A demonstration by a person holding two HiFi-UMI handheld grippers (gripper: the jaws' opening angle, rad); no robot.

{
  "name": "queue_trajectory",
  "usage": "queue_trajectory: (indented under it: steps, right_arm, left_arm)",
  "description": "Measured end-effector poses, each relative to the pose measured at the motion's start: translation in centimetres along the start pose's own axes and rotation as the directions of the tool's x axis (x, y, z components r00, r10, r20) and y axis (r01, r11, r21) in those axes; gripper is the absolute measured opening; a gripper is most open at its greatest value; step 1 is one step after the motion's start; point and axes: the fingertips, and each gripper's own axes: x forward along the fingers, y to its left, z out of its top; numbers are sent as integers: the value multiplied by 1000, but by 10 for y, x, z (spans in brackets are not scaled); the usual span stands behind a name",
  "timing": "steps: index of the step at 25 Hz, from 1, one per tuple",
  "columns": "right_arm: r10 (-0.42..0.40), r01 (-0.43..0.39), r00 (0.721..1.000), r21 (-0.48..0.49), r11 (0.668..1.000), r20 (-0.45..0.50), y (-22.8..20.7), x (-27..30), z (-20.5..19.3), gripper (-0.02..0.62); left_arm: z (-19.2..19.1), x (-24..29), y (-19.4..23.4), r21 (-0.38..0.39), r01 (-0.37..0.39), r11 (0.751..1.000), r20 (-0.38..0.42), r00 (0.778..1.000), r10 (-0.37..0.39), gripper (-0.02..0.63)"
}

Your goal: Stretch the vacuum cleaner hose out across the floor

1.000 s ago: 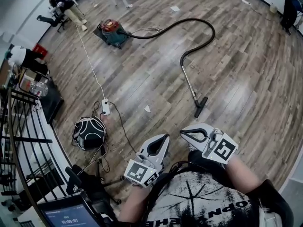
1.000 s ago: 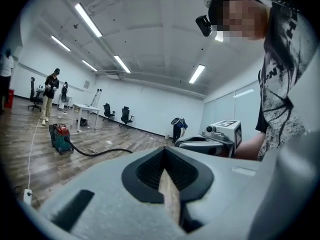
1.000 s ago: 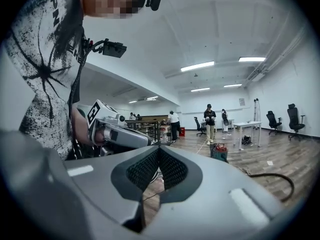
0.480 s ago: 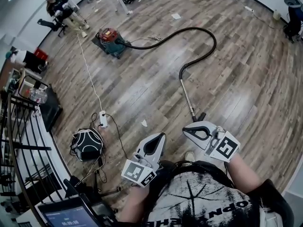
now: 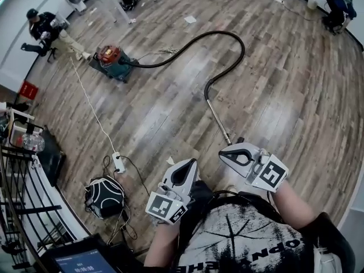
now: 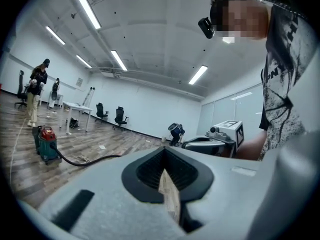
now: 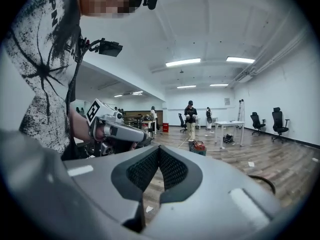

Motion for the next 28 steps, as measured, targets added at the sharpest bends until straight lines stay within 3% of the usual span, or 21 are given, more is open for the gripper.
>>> queue_trajectory:
  steps: [5,9,14,20,25,28]
  right_arm:
    - [-124,124,991,2,992,42,-40,47,32,6]
    - [-237,236,959,26,971,153,-66,77,61,6]
    - [-344,340,932,54,939,117,-83,87,49,6]
    - [-491,484,870,102,869,52,-107,55,25,6]
    - [-572,555,815,158,816,89,-131,22,19,5]
    - [-573,557,820,218,802,14,-142,3,-6,6]
  left_arm:
    - [25,16,54,38,141,989,-36,990,-140,0]
    - [36,28,90,63,247,967,-62,968,-243,0]
    - [30,46,119,59,342,938,-91,938,-336,0]
    - [21,80,119,28,450,893,-137,887,-442,0]
    - [17,113,100,91,506,858,-206,852,-480,0]
    - [18,135,91,113,510,853,-227,849,-478,0]
